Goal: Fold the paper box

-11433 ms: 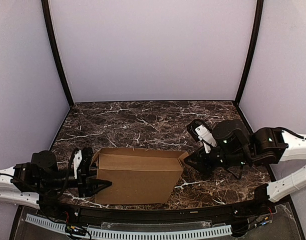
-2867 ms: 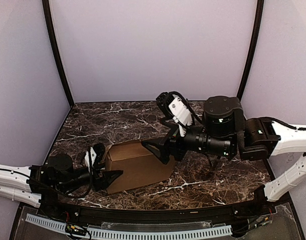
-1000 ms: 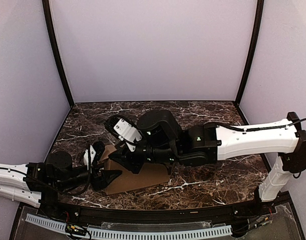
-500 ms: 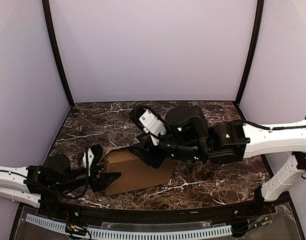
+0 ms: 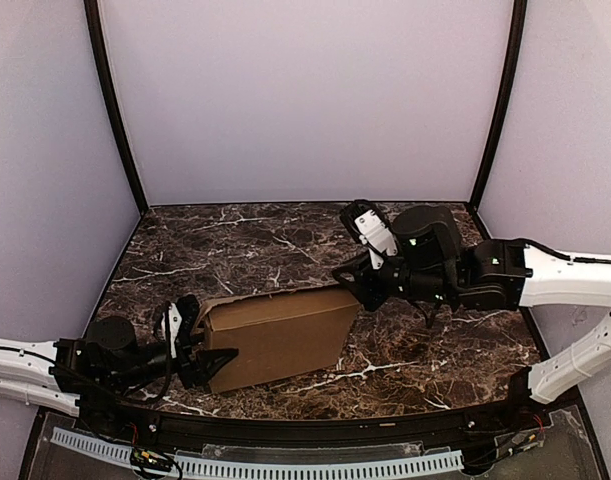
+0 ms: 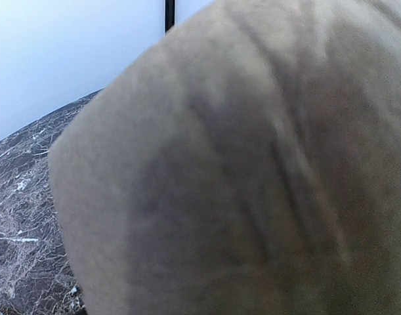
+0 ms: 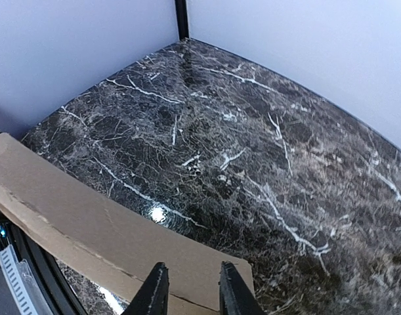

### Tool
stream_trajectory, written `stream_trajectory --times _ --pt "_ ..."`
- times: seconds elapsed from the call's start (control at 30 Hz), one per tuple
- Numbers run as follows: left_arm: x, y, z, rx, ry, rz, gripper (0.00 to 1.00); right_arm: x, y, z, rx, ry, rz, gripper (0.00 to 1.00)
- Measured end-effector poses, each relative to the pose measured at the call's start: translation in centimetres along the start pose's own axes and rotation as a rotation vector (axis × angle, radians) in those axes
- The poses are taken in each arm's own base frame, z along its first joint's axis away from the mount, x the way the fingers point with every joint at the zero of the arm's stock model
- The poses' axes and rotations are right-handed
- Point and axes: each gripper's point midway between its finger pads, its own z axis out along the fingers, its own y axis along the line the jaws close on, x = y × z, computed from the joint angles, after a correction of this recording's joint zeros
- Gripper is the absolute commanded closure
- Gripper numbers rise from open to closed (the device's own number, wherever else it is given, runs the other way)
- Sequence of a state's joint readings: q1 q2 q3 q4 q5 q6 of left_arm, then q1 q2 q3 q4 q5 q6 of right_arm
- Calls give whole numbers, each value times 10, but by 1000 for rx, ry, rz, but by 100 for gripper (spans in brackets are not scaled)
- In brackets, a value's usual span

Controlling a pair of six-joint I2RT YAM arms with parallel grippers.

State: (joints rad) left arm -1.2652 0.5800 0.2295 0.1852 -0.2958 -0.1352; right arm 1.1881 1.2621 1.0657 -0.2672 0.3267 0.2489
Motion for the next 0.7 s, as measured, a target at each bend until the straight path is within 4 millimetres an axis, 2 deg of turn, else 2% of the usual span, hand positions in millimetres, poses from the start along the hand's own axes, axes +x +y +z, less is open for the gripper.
stream_trajectory --times 0.17,0.33,0.47,0.7 --pt "0 0 0 1 -2 -1 99 16 -19 8 17 43 45 100" --pt "0 0 -1 2 -4 -1 99 26 -28 12 5 52 101 100" --pt "0 0 -2 3 -4 3 99 29 -26 11 -26 28 146 100" --pt "0 -1 -2 8 -2 25 99 61 -12 9 -109 -7 253 100"
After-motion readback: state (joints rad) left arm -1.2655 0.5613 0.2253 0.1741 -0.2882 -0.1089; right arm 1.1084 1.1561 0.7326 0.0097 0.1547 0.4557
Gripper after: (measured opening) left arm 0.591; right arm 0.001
